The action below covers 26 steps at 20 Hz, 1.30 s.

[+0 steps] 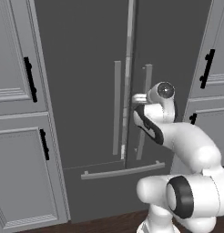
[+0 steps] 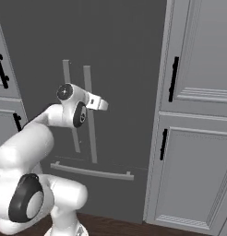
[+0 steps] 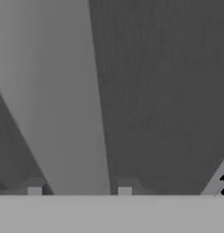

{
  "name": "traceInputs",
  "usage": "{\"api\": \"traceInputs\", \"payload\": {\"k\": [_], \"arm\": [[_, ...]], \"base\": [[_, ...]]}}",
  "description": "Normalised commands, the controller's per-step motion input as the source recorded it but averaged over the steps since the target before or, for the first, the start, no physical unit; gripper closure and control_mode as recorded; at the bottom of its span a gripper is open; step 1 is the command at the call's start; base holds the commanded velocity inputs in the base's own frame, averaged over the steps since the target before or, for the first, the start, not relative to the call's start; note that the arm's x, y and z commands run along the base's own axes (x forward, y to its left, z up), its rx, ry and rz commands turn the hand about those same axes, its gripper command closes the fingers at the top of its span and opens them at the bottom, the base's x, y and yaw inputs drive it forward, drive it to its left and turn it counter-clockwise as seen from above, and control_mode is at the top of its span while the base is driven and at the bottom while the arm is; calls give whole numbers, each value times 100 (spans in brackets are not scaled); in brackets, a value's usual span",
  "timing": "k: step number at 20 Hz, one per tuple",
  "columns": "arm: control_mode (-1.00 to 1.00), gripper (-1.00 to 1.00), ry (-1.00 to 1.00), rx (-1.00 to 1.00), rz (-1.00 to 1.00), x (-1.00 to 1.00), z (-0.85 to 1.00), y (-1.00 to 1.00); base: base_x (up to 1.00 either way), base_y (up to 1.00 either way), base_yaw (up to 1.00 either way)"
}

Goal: Grab a lemon wedge from the fridge and one ice cube from the ice bowl, and put them in the glass of lemonade.

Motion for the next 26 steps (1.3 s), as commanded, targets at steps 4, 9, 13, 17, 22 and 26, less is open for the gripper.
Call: {"api": "traceInputs", "payload": {"k": [4,9,13,17,22,26], "arm": [[-100,100,0,11,-16,-100,28,-100],[-100,100,0,14,-13,-100,38,-100],[-100,100,0,15,-14,-99,18,-100],[-100,100,-6,13,-10,-88,58,-72],[-100,100,-23,2,1,-74,100,6],[-100,100,-5,-3,7,-57,100,51]], "base": [[0,0,0],[0,0,0],[0,0,0],[0,0,0],[0,0,0],[0,0,0]]}}
